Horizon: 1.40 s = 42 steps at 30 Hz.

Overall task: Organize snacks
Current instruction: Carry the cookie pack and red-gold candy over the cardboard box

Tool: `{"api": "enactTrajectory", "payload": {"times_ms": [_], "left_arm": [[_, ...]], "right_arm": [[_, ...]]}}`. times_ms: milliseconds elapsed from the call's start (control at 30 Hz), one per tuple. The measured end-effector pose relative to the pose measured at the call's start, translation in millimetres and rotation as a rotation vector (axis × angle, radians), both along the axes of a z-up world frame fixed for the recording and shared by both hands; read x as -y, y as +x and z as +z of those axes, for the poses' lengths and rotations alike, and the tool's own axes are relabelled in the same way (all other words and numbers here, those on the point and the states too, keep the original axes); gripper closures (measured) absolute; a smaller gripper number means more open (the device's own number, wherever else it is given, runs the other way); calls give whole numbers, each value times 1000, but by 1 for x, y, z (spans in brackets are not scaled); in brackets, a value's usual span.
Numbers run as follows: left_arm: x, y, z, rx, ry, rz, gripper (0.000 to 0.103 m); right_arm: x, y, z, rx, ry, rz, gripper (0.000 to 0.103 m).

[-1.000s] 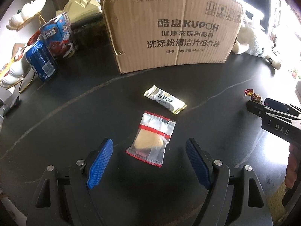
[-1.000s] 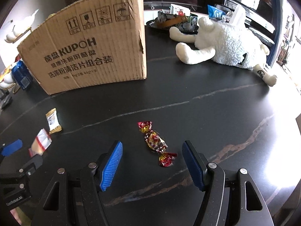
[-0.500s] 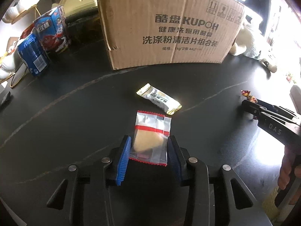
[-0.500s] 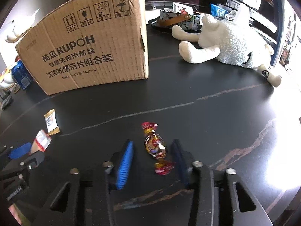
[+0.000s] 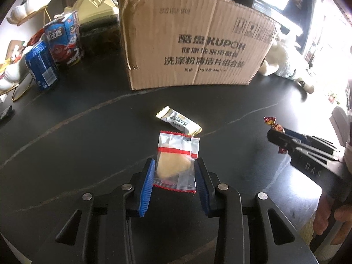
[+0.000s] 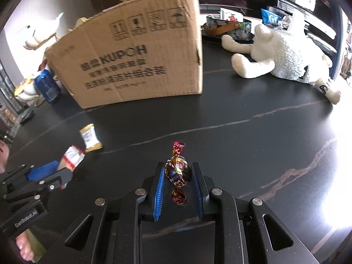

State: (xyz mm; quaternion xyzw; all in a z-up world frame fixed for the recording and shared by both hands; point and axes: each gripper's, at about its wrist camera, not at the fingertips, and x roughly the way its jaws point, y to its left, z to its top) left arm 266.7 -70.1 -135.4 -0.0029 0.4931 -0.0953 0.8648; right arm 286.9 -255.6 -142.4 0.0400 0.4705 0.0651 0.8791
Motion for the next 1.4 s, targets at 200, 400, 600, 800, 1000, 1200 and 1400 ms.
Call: {"api": "enactTrajectory", "payload": {"times_ms": [200, 400, 600, 800, 1000, 1200, 1400], "left_arm": [[-2, -9, 18, 41, -12, -11, 67], [-5, -19, 43, 97, -37, -18, 67], [-8, -30, 70, 162, -59, -31, 67], [-10, -37, 93, 216, -70, -46, 67], [-9, -36, 118, 270, -75, -64, 68], [-9, -26, 143, 307, -73, -78, 68], [-7, -15, 163, 338, -58, -89, 68]], "right_arm": [[-8, -10, 15, 21, 34, 24, 78], [-16, -22, 41, 70, 39, 40, 78], [-23, -35, 70, 131, 45, 49, 78], [-27, -42, 93, 175, 50, 54, 78], [-30, -43, 110, 210, 49, 52, 78], [-32, -36, 132, 249, 58, 56, 78], [-35, -24, 151, 285, 56, 62, 78]]}}
